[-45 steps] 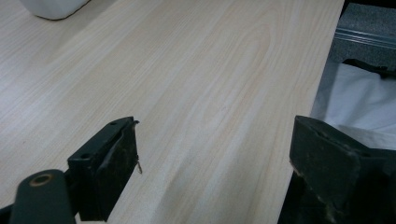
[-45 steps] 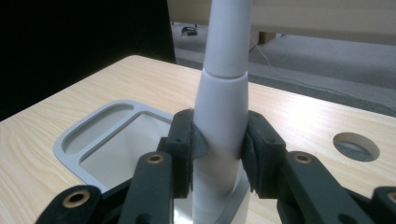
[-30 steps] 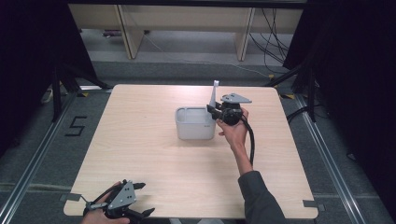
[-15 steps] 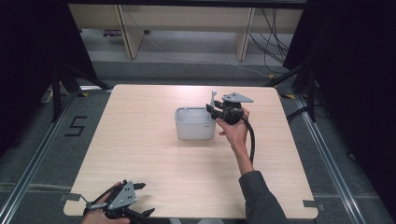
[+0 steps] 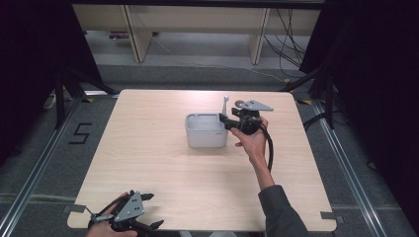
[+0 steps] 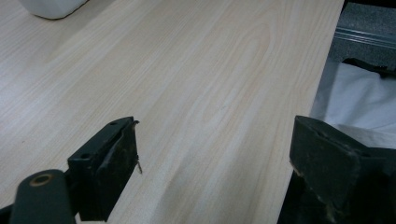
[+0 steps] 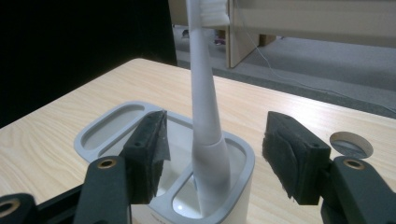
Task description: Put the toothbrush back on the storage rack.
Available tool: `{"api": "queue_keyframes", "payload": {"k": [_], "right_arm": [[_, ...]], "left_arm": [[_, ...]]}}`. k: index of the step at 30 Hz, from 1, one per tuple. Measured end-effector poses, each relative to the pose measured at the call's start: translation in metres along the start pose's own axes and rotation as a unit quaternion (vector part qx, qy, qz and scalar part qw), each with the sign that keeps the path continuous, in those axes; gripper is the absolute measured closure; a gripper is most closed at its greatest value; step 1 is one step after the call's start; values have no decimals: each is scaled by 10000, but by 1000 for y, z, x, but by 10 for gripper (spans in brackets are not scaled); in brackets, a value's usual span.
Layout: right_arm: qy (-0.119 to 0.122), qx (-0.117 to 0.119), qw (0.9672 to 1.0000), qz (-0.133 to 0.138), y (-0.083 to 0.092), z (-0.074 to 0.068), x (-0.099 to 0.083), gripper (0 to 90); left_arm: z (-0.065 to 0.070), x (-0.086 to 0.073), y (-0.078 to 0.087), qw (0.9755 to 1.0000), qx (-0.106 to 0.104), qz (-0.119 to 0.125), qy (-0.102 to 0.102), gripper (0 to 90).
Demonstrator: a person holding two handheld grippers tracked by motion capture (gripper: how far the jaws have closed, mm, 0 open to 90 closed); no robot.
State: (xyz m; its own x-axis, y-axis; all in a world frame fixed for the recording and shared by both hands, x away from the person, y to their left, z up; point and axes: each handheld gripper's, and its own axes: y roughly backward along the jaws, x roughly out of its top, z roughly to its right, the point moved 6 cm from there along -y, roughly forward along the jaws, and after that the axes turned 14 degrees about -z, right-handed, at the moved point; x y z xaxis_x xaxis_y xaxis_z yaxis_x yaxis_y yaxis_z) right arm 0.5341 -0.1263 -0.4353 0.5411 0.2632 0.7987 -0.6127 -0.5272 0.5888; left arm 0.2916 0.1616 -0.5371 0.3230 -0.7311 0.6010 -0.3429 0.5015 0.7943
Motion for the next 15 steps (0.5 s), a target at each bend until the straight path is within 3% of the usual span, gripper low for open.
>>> {"api": "queue_keyframes", "payload": {"k": [1, 4, 5, 7, 15], "right_arm": [[79, -35, 10000, 44, 2, 1, 0, 400], [-12, 32, 10000, 56, 5, -1, -1, 391], [118, -28, 9999, 82, 6, 1, -1, 387], [-1, 25, 10000, -37, 8, -1, -3, 379], [-61, 64, 10000, 23, 14, -2, -9, 365]], "left_arm": [[0, 0, 0, 10000, 9, 21, -5, 147], [0, 0, 0, 10000, 5, -4, -3, 147], [0, 0, 0, 10000, 2, -7, -5, 147], [0, 0, 0, 10000, 12, -1, -18, 147], [0, 0, 0, 10000, 15, -41, -17, 147]]}}
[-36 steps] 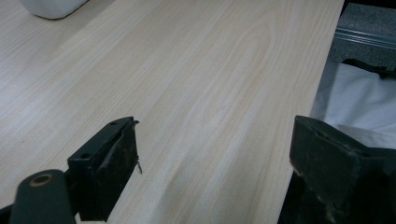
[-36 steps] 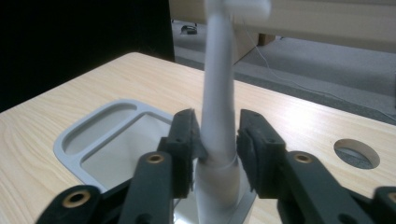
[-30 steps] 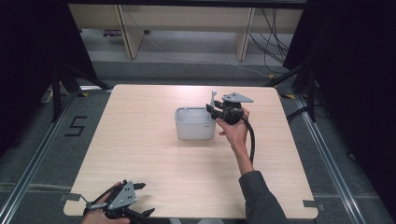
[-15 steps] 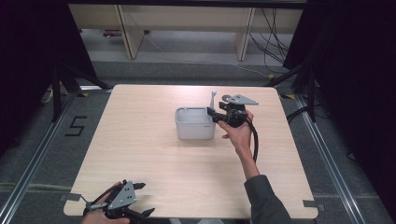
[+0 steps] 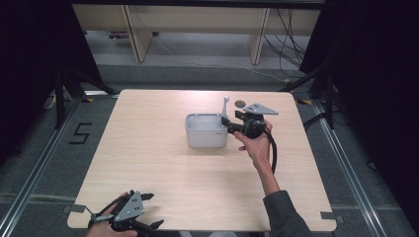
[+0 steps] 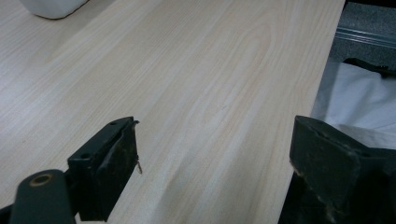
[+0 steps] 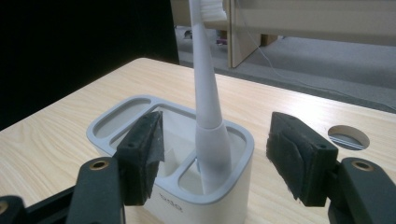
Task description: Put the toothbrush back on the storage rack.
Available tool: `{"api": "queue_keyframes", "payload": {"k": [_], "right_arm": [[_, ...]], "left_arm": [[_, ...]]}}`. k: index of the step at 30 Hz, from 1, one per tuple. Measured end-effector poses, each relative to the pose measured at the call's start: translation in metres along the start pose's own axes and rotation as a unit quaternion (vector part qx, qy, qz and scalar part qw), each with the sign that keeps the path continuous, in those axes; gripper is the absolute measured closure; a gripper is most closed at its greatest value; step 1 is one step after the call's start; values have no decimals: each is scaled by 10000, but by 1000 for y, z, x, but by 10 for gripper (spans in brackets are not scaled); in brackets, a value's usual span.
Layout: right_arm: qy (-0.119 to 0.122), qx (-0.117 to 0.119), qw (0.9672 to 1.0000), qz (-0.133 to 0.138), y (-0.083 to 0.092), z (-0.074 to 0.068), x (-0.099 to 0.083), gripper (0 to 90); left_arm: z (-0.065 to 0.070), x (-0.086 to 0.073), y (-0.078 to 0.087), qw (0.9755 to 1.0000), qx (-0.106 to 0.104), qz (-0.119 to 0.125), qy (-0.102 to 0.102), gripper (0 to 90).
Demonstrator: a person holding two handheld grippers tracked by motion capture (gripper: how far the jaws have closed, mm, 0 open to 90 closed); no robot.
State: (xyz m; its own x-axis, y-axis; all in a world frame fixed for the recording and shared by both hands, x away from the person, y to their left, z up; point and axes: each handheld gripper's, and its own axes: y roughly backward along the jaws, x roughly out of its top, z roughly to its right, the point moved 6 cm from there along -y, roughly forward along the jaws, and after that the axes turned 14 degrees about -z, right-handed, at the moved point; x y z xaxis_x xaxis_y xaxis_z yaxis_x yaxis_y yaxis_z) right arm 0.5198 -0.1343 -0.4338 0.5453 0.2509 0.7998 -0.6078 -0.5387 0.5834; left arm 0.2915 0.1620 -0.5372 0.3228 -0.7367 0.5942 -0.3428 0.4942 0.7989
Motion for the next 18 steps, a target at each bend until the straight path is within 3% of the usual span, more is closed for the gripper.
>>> {"api": "queue_keyframes", "payload": {"k": [1, 2, 5, 11, 13, 14, 16, 18], "right_arm": [[154, -141, 9998, 60, 1, 3, 1, 362], [69, -10, 10000, -2, 1, 1, -1, 361], [54, -71, 10000, -26, 4, 2, -1, 357], [6, -24, 10000, -4, 6, 1, -3, 353], [-66, -45, 10000, -21, 7, 0, -5, 350], [32, -53, 10000, -6, 7, 2, -5, 349], [-51, -48, 10000, -24, 9, 1, -7, 348], [50, -72, 10000, -16, 9, 3, -7, 347]], "left_arm": [[0, 0, 0, 10000, -3, -1, -2, 147], [0, 0, 0, 10000, -4, 23, 4, 147], [-1, 0, 0, 9999, 99, 12, -41, 147], [1, 1, 0, 10000, 34, 75, 24, 147], [-1, 0, 0, 10000, 83, 12, -42, 147], [-1, 1, 1, 10000, 13, 23, -16, 147], [1, 1, 1, 10000, -14, 58, 14, 147], [1, 1, 0, 10000, 4, 79, 2, 147]]}}
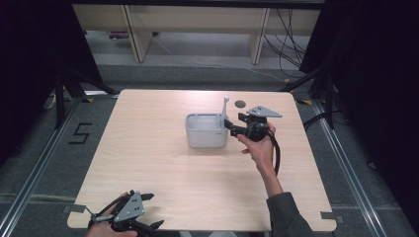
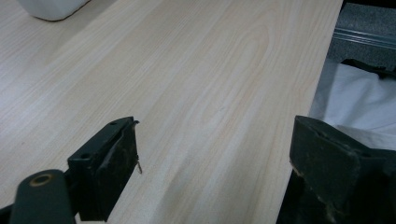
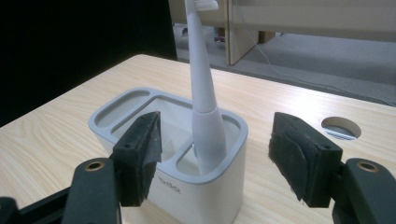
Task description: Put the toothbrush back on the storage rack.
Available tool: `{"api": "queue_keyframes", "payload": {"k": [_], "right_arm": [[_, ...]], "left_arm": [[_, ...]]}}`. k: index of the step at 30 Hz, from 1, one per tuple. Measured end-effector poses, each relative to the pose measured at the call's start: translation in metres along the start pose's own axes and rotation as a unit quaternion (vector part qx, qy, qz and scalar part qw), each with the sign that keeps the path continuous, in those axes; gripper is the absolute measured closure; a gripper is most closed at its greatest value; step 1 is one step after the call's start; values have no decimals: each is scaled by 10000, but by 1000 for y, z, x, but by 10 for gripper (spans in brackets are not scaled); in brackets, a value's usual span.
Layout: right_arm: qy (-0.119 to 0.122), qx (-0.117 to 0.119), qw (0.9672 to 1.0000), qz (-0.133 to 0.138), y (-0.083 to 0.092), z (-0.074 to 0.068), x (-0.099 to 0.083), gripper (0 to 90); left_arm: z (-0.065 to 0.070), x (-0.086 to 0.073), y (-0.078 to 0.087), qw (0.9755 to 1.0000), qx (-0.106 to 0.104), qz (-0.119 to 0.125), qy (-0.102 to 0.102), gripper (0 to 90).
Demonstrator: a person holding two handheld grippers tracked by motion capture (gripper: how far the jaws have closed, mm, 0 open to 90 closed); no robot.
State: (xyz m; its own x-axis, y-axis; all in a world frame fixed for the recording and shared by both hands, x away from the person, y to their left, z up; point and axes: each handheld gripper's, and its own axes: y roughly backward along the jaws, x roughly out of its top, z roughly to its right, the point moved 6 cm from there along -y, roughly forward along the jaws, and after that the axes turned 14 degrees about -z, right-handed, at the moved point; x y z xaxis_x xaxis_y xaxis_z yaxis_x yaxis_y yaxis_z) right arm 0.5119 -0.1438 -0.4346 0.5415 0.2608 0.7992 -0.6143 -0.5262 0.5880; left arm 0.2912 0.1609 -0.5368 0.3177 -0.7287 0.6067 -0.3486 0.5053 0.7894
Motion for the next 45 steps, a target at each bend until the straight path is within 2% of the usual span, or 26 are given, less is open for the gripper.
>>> {"api": "queue_keyframes", "payload": {"k": [2, 3, 6, 9, 13, 15, 16, 21, 24, 25, 26, 27, 28, 29, 30, 31, 32, 34, 36, 37, 38, 41, 42, 43, 44, 45], "right_arm": [[-47, -5, 10000, -26, 1, 0, -1, 345], [-58, 27, 10000, -23, 1, 0, -1, 344], [-6, -4, 10000, -48, 2, -1, -3, 340], [-81, 22, 10000, -42, 3, -4, -4, 331], [48, -2, 9999, -90, 4, -6, -6, 315], [-32, 21, 10000, -89, 5, -8, -7, 302], [39, 0, 10000, -64, 5, -8, -7, 298], [-4, 60, 9999, -135, 7, -13, -12, 290], [70, 32, 9999, -116, 7, -13, -14, 286], [85, 78, 9998, -168, 7, -14, -16, 284], [7, 79, 9997, -209, 7, -15, -17, 282], [-56, 95, 9997, -223, 7, -17, -18, 281], [161, 65, 9997, -187, 7, -15, -17, 278], [40, 104, 9997, -218, 7, -17, -18, 276], [142, 47, 9996, -230, 8, -16, -18, 274], [36, 60, 9996, -266, 8, -18, -20, 272], [157, 38, 9996, -209, 7, -17, -19, 271], [37, 142, 9995, -265, 8, -21, -21, 269], [111, 142, 9993, -315, 8, -22, -23, 269], [2, 153, 9994, -297, 9, -24, -24, 269], [141, 167, 9993, -304, 8, -23, -25, 268], [150, 138, 9992, -339, 10, -24, -27, 265], [122, 132, 9994, -299, 10, -24, -28, 260], [77, 177, 9991, -385, 11, -26, -29, 257], [188, 157, 9991, -348, 11, -26, -29, 257], [165, 199, 9990, -362, 11, -27, -30, 257]], "left_arm": [[0, 0, 0, 10000, -2, 4, 8, 147], [-1, -1, 1, 10000, 6, -69, -69, 147], [0, 1, 0, 10000, 9, 34, 19, 147], [0, 0, 1, 10000, 0, -49, -54, 147], [0, 1, 1, 10000, -19, 6, -10, 147], [0, 1, 1, 10000, 2, 38, 4, 147], [0, 1, 1, 10000, -4, 34, 6, 147], [1, 1, 1, 10000, 32, 61, 26, 147], [0, 1, 1, 10000, 39, 56, 17, 147], [-1, 0, 2, 9999, 69, -39, -84, 147], [-1, 0, 2, 9999, 73, -44, -93, 147], [0, 1, 1, 10000, 34, 60, 23, 147], [0, 1, 1, 10000, 41, 55, 20, 147], [0, 1, 1, 10000, 44, 61, 26, 147], [0, 1, 1, 10000, 44, 65, 27, 147], [0, 0, 1, 10000, 57, 13, -21, 147], [0, 0, 1, 10000, 52, 18, -21, 147], [0, 1, 1, 10000, 42, 55, 22, 147], [0, 0, 2, 10000, 61, 11, -25, 147], [0, 0, 2, 10000, 54, 11, -9, 147], [0, 1, 1, 10000, 41, 48, 24, 147], [0, 1, 1, 10000, 46, 63, 33, 147], [0, 1, 1, 10000, 60, 13, -30, 147], [0, 1, 1, 10000, 46, 41, 12, 147], [0, 1, 1, 10000, 3, 25, -1, 147], [0, 1, 1, 10000, 7, 30, 5, 147]]}}
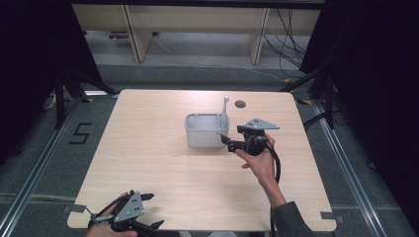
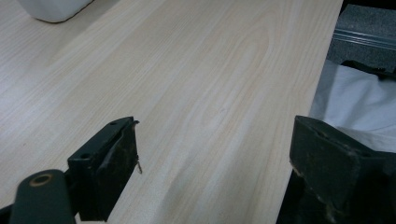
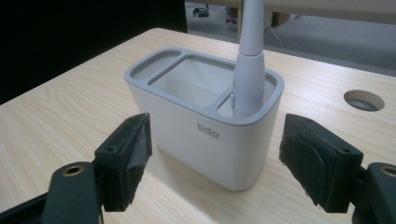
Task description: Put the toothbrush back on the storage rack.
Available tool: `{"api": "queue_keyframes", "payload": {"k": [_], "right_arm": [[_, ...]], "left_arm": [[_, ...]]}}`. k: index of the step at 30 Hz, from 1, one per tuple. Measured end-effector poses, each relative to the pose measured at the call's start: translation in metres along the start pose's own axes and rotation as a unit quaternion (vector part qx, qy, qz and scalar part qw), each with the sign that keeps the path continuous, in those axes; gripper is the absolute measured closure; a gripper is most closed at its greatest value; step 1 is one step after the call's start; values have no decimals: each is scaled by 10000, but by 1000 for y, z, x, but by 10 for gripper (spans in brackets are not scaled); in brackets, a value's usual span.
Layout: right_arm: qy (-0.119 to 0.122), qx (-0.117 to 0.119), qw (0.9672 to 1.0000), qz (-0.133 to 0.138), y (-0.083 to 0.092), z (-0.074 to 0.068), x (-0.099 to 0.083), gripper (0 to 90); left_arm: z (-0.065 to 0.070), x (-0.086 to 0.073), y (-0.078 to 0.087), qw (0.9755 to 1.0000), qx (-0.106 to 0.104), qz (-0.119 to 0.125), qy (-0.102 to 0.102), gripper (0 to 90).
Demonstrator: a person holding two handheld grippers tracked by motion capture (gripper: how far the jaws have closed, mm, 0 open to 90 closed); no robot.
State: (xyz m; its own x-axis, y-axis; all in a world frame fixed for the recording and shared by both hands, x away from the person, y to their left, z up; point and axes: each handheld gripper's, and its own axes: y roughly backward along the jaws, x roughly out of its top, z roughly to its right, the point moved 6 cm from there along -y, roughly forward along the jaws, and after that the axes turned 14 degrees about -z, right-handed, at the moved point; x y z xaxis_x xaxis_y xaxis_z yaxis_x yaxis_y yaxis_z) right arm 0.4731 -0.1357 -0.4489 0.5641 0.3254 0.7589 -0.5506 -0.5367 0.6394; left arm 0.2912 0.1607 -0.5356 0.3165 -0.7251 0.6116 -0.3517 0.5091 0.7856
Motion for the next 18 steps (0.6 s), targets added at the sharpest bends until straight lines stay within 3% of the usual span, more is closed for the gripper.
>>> {"api": "queue_keyframes", "payload": {"k": [8, 9, 11, 14, 16, 17, 18], "right_arm": [[109, 12, 9999, 5, 2, -7, -5, 244], [5, 81, 9999, -89, 3, -9, -7, 243], [145, 55, 9999, -39, 3, -10, -8, 239], [60, 80, 9999, -127, 4, -12, -12, 232], [162, 14, 9997, -159, 6, -10, -15, 231], [210, 97, 9997, -103, 4, -11, -15, 230], [141, 71, 9998, -145, 5, -12, -18, 229]], "left_arm": [[0, 0, 0, 10000, 5, 8, 16, 147], [0, 0, 0, 10000, 8, 9, 16, 147], [0, 0, 0, 10000, -1, 14, 30, 147], [0, 0, 0, 10000, 4, 5, 4, 147], [0, 0, 0, 10000, -5, -15, 1, 147], [0, 0, 0, 10000, -20, -7, 44, 147], [0, 0, 0, 10000, -26, 32, 47, 147]]}}
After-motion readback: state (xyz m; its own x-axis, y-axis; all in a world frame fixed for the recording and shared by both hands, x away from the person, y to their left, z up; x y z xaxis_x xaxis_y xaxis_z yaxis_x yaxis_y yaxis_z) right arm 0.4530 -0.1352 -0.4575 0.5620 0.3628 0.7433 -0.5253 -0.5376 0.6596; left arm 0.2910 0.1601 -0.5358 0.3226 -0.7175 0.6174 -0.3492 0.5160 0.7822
